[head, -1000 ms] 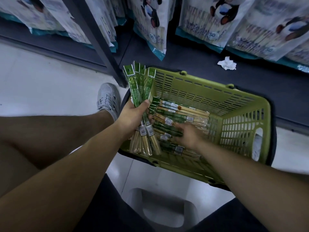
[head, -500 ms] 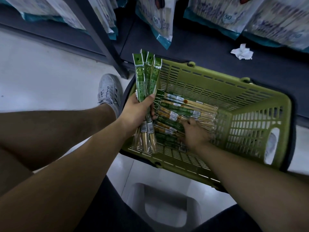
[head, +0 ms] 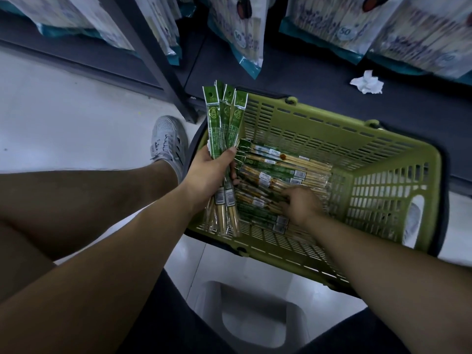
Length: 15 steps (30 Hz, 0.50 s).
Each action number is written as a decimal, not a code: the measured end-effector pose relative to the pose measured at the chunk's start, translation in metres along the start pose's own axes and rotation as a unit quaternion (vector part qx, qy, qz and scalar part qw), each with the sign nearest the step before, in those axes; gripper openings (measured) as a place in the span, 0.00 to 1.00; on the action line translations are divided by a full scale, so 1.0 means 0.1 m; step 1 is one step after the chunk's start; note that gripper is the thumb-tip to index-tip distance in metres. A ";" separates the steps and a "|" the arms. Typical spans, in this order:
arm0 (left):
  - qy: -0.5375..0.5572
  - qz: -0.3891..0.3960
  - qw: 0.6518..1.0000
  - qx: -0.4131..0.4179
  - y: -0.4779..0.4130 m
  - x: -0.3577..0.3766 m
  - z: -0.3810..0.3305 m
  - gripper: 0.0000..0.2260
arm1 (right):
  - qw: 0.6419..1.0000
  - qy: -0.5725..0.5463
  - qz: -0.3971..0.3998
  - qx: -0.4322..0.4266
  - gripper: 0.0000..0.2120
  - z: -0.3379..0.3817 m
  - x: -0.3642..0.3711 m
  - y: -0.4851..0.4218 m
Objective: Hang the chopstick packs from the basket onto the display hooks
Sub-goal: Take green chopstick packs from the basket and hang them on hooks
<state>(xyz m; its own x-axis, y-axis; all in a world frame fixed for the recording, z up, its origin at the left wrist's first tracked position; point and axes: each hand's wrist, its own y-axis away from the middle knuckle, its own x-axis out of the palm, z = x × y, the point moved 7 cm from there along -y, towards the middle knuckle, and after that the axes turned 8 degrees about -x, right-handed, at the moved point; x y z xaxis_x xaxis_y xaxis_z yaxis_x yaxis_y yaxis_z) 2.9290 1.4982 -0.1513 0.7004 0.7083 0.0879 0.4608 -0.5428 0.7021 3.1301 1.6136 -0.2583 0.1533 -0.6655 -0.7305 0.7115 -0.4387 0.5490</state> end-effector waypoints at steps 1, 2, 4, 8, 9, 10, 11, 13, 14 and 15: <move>0.001 0.004 1.000 -0.002 0.00 0.00 0.00 0.05 | 0.999 -0.050 -0.007 0.017 0.06 -0.01 -0.04 0.00; 0.003 0.009 1.000 -0.007 0.01 0.01 0.01 0.07 | 0.992 -0.119 -0.021 0.031 0.02 0.00 -0.10 0.00; 0.005 0.016 1.000 -0.016 0.03 0.03 0.01 0.09 | 0.960 -0.269 -0.054 0.057 0.07 0.05 -0.25 0.02; -0.013 0.007 1.000 -0.015 0.07 0.03 -0.01 0.13 | 0.924 -0.377 -0.032 0.046 0.11 0.33 -0.45 0.13; -0.011 0.005 1.000 -0.012 0.09 0.04 -0.01 0.13 | 0.925 -0.379 -0.018 0.032 0.15 0.42 -0.48 0.15; -0.008 -0.001 1.000 -0.008 0.11 0.03 -0.02 0.12 | 0.924 -0.381 -0.008 0.024 0.18 0.51 -0.51 0.18; -0.003 -0.008 1.000 -0.002 0.12 0.03 -0.02 0.10 | 0.922 -0.386 -0.001 0.021 0.20 0.57 -0.53 0.21; 0.008 -0.026 1.000 0.007 0.15 0.00 -0.03 0.08 | 0.914 -0.405 0.010 0.024 0.18 0.64 -0.59 0.28; 0.012 -0.032 0.999 0.010 0.16 0.00 -0.04 0.09 | 0.910 -0.413 0.013 0.027 0.16 0.65 -0.62 0.32; 0.012 -0.034 0.999 0.013 0.17 0.00 -0.05 0.10 | 0.906 -0.423 0.013 0.029 0.14 0.63 -0.65 0.36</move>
<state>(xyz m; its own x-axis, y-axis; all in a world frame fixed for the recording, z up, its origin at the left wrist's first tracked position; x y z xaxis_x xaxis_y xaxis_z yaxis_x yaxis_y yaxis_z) 2.9339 1.4910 -0.1352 0.6547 0.7537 0.0581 0.5208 -0.5054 0.6880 3.1026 1.6029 -0.1657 -0.4275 -0.8900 -0.1585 0.6736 -0.4306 0.6008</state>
